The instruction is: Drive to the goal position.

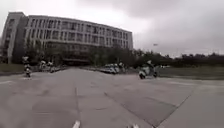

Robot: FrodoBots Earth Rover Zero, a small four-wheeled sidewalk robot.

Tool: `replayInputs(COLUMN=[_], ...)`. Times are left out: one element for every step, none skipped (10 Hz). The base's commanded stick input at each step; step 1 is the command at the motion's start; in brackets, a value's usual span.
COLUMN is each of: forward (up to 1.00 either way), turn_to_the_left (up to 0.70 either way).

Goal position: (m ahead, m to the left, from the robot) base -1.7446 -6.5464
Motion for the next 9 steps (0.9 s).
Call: replayInputs(forward=[0.0,0.0,0.0,0.0,0.0,0.0,0.0,0.0,0.0], turn_to_the_left=[-0.7,-0.7,-0.7,-0.7,-0.7,-0.7,-0.7,-0.7,-0.7])
